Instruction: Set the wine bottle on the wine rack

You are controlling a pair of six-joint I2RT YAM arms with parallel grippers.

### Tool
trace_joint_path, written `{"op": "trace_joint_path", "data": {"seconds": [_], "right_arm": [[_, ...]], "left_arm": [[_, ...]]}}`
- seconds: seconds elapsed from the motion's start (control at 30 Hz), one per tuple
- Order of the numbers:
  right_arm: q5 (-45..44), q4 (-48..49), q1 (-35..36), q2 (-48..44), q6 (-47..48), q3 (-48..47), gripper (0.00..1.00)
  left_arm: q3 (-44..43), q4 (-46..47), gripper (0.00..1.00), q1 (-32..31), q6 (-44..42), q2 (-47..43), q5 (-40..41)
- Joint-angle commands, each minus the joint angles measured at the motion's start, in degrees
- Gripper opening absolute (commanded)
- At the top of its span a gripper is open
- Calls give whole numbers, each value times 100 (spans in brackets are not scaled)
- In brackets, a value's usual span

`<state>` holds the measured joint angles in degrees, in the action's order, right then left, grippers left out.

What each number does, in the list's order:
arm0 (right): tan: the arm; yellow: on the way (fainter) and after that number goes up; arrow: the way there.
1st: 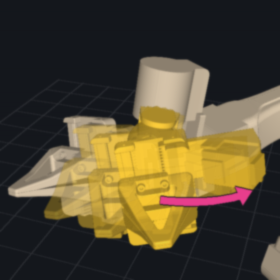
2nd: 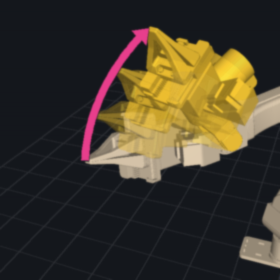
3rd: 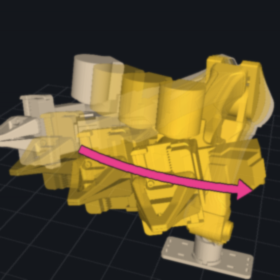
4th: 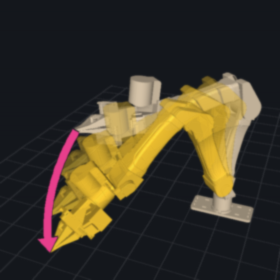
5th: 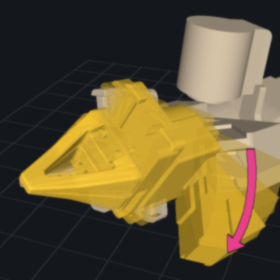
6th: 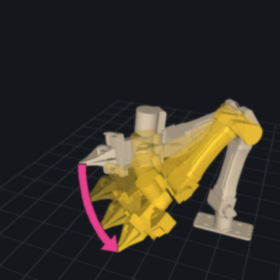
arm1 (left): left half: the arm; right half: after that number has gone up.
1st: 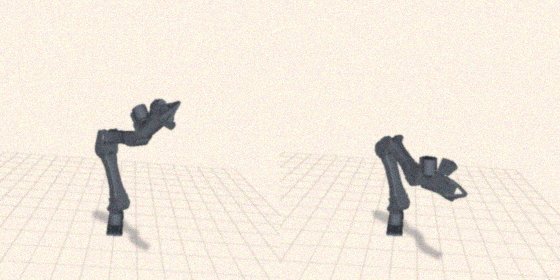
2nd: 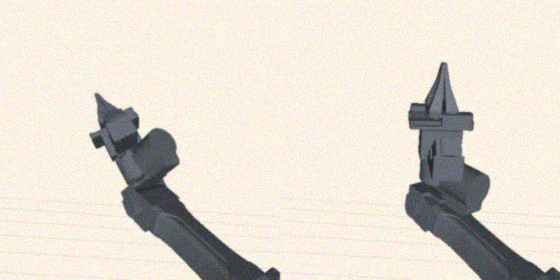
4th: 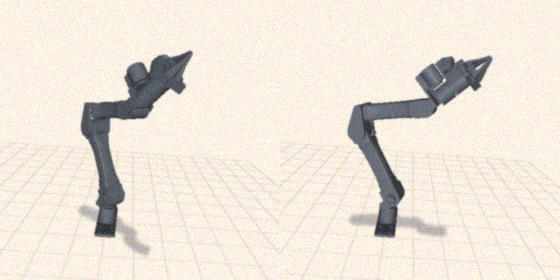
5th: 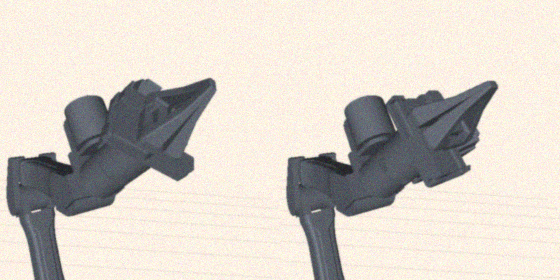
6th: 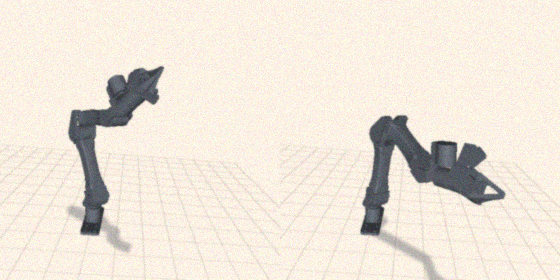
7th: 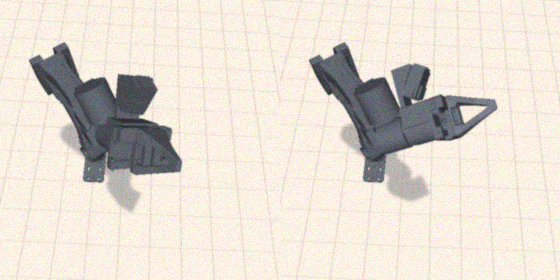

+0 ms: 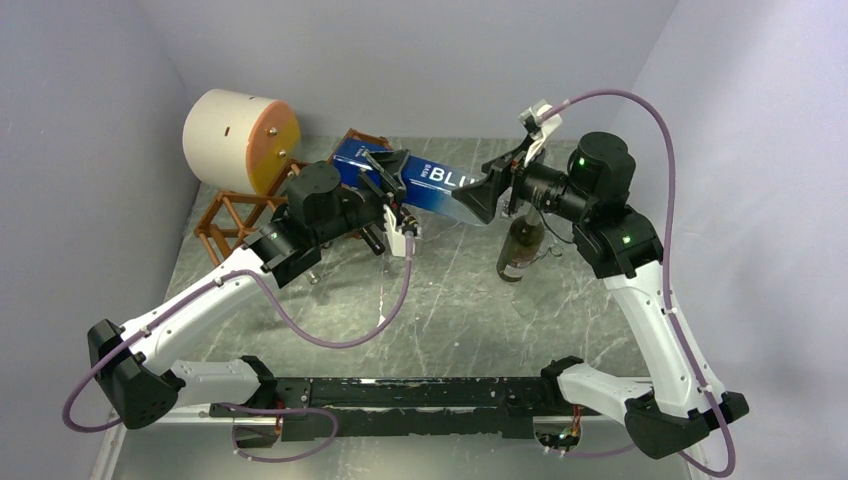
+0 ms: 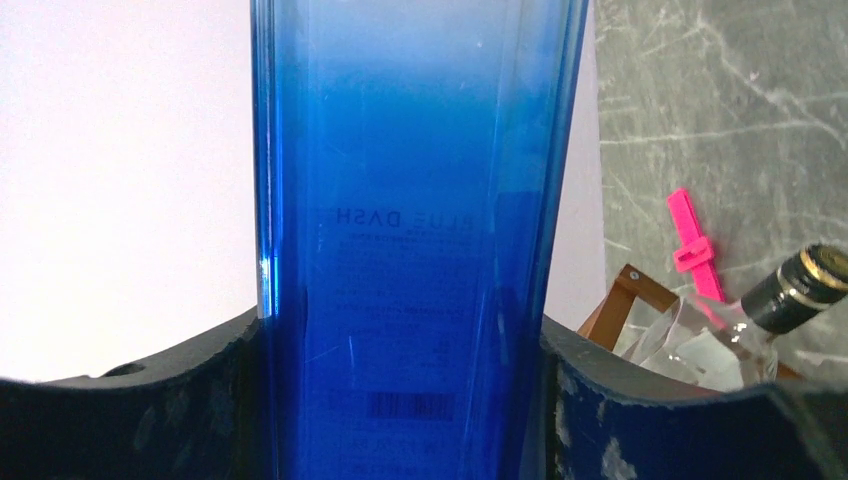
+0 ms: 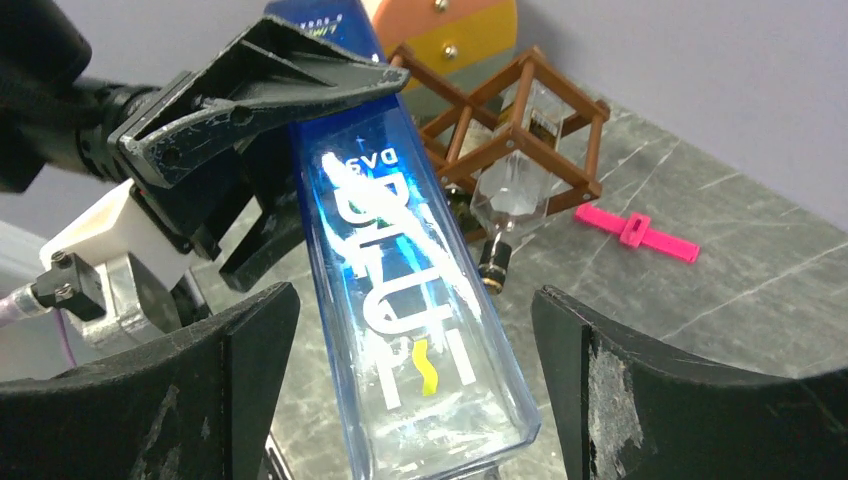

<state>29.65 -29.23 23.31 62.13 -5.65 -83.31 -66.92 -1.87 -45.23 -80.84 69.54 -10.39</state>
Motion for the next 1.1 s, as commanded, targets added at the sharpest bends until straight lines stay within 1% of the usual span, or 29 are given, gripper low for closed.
{"op": "trace_joint_path", "data": {"seconds": [0.0,0.17,0.23,0.53,0.6,0.7,0.8,0.9,0.97,1.03,1.07], "right_arm": [[457,-403,3,0,499,81,91],[889,-571,10,-48,836,268,91],[933,-612,30,-64,863,348,91],[598,-937,234,118,890,531,91],[519,-959,367,149,898,571,91],[175,-954,673,252,891,584,89],[-446,-955,1063,392,883,493,84],[-834,-962,1333,456,888,437,69],[-901,-968,1356,459,869,438,62],[-939,-964,1370,412,841,466,61],[-947,-952,1369,372,826,491,63]], "left_arm": [[-425,393,7,-30,-1078,-204,-432],[-412,225,7,-30,-1491,-261,-599],[-405,193,7,-29,-1581,-264,-686],[-387,258,7,-35,-1690,-201,-773],[-417,244,7,-30,-1621,-172,-763],[-443,239,7,-30,-1557,-123,-734],[-531,142,7,-36,-1466,-63,-673],[-622,8,7,-29,-1351,-15,-595],[-665,-29,7,-33,-1287,9,-542],[-710,-83,7,-35,-1216,24,-516],[-728,-90,7,-30,-1168,37,-503]]}}
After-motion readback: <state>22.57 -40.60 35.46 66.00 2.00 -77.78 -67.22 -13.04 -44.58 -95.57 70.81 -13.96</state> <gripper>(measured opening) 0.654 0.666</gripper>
